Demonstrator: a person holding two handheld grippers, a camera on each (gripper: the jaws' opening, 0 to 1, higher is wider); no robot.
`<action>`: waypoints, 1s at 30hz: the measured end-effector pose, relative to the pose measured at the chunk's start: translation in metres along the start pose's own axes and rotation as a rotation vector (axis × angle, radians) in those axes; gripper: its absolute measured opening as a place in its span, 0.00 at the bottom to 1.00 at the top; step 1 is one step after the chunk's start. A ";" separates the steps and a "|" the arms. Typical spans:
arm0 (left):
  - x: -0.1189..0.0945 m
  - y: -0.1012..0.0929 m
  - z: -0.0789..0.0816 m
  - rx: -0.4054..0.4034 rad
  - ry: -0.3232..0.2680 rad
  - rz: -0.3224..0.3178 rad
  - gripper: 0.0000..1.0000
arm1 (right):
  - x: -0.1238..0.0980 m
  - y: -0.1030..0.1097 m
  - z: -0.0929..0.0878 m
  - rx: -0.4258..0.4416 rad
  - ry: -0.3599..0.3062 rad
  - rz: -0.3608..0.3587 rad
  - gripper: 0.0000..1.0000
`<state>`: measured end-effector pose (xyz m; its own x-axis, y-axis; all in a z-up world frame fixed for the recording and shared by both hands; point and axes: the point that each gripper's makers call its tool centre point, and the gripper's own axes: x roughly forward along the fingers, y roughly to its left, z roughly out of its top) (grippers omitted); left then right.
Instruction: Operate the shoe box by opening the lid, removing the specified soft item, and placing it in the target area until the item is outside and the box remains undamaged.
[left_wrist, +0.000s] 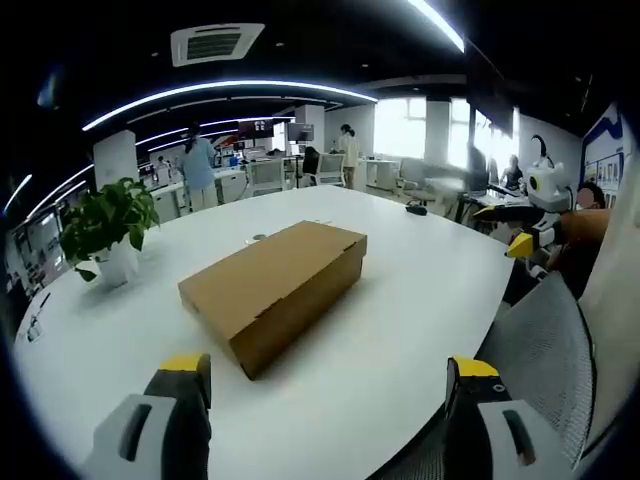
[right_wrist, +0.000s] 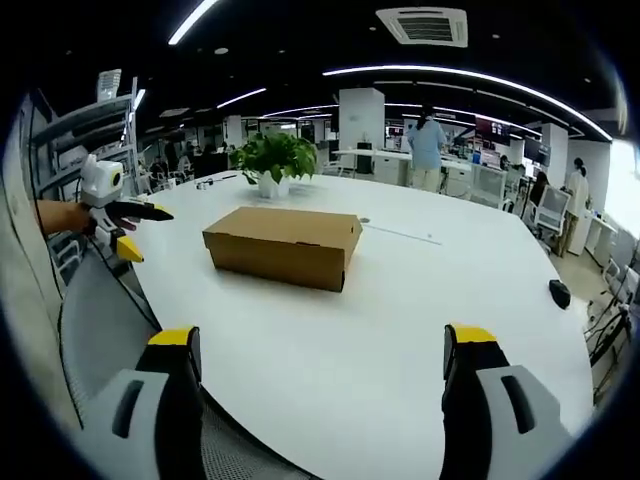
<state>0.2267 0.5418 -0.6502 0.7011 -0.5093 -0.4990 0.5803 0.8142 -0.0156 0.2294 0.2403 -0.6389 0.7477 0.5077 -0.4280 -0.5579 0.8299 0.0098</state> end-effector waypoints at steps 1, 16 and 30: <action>0.000 0.000 0.000 -0.001 -0.001 0.000 1.00 | 0.000 0.000 -0.001 0.000 0.001 0.000 0.96; 0.000 0.000 0.002 -0.001 -0.003 0.002 1.00 | -0.001 0.000 -0.002 -0.001 0.009 0.010 0.96; -0.002 0.001 0.002 -0.006 -0.007 0.009 1.00 | -0.001 0.000 -0.002 0.000 0.009 0.012 0.96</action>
<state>0.2267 0.5428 -0.6474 0.7089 -0.5042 -0.4932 0.5719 0.8202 -0.0164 0.2281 0.2389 -0.6400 0.7377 0.5157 -0.4357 -0.5669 0.8237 0.0152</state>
